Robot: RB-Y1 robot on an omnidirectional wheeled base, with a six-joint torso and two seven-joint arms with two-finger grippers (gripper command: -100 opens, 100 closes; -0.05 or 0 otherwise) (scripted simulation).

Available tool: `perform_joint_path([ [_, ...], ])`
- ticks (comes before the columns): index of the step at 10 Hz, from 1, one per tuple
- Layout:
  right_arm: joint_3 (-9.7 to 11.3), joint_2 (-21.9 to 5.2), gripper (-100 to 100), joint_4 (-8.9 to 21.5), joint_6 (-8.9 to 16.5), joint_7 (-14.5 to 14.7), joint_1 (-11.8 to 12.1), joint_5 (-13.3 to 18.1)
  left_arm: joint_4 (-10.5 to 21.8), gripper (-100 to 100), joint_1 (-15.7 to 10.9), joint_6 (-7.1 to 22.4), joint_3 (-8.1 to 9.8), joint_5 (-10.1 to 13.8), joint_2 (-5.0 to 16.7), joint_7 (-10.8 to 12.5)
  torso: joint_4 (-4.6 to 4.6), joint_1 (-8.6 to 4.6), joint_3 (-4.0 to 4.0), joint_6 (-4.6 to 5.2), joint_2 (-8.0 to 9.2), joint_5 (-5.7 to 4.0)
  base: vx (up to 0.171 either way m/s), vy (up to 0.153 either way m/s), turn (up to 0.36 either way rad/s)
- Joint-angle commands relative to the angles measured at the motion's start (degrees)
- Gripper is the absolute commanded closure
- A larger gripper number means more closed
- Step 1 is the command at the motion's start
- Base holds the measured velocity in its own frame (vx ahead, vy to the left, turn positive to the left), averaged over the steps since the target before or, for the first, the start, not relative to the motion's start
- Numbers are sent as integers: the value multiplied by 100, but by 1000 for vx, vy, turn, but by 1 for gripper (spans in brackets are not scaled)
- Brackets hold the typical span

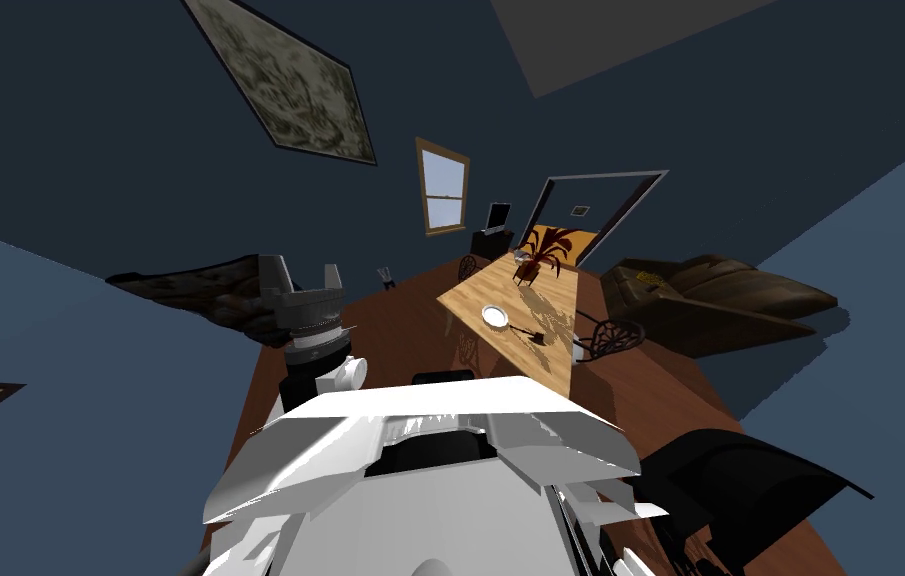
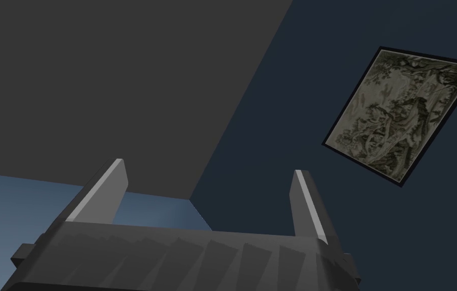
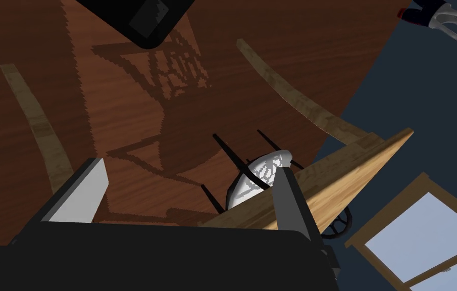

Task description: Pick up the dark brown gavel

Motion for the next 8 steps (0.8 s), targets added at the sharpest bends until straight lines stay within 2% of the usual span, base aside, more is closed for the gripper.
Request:
perform_joint_path([
  [1, -41, -175, -100, 253, 14, 90, 61, 83, 0, 0, 0, 0, 0, 0, 0, 0, 0, 0, 0, 0, 0, 0, 22, 2, 98],
  [3, -81, -344, -100, 515, 30, 189, 107, 172, 0, 0, 0, 0, 0, 0, 0, 0, -2, -1, -6, -2, -10, 0, 34, 9, 125],
  [5, -81, -344, -100, 515, 30, 189, 107, 172, 0, 0, 0, 0, 0, 0, 0, 0, -2, 2, -4, 0, -7, 0, 10, 6, 6],
  [7, -129, -549, -100, 822, 51, 321, 150, 288, 0, 0, 0, 0, 0, 0, 0, 0, -1, 0, -3, -1, -5, 0, 27, 6, 107],
  [8, -129, -549, -100, 850, 51, 321, 150, 288, 0, 0, 0, 0, 0, 0, 0, 0, -2, 0, -6, -3, -12, 0, 30, 14, 64],
])
